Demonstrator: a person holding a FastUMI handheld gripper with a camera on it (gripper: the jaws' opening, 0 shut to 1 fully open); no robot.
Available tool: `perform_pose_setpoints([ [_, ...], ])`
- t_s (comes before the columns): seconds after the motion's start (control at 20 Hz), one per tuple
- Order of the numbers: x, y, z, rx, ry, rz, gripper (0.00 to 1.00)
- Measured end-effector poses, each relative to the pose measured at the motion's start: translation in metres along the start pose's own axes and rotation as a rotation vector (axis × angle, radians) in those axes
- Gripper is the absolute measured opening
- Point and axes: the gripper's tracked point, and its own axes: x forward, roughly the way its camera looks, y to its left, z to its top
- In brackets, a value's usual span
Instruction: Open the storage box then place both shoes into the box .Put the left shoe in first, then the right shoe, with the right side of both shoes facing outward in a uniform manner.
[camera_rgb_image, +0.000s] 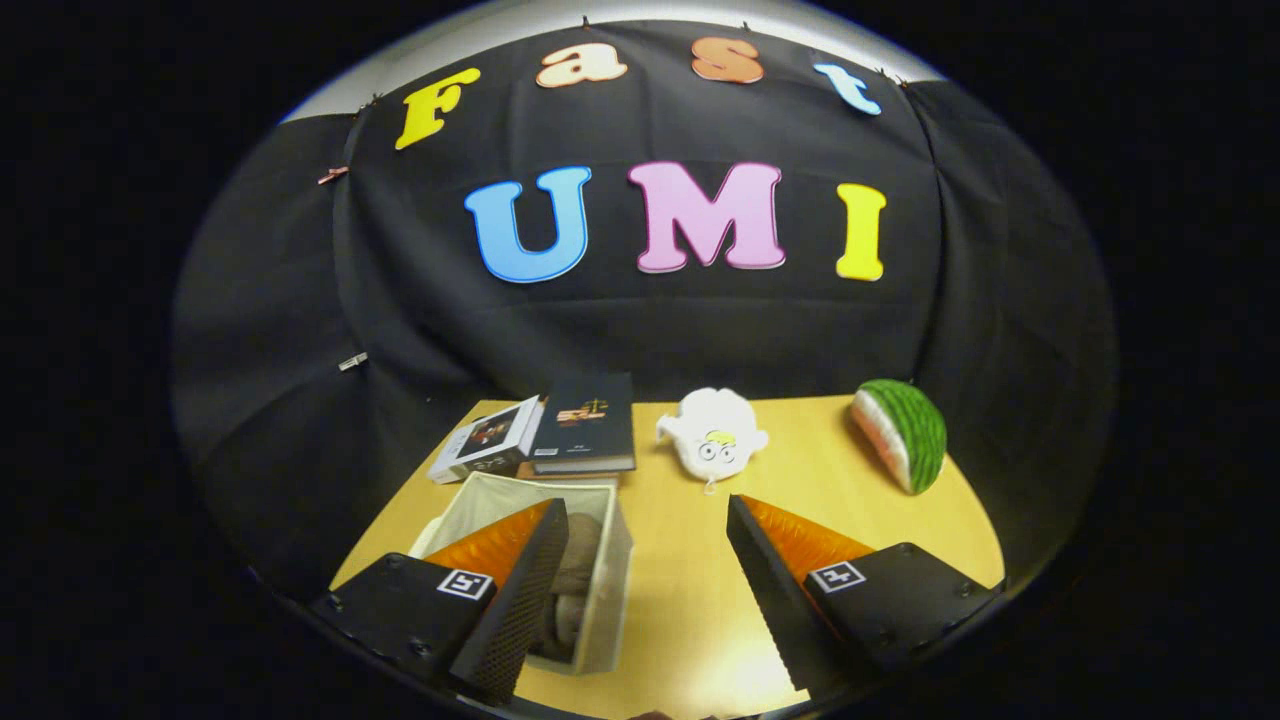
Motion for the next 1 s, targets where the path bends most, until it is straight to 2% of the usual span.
perform_pose_setpoints([
  [0.15, -0.021, -0.058, 0.021, 0.012, -0.093, -0.043, 0.98],
  [0.35, -0.037, -0.135, 0.029, 0.001, -0.136, -0.125, 0.98],
  [0.65, -0.042, -0.182, 0.032, 0.056, -0.152, -0.148, 0.98],
  [1.0, -0.042, -0.201, 0.052, -0.014, -0.222, -0.092, 0.98],
])
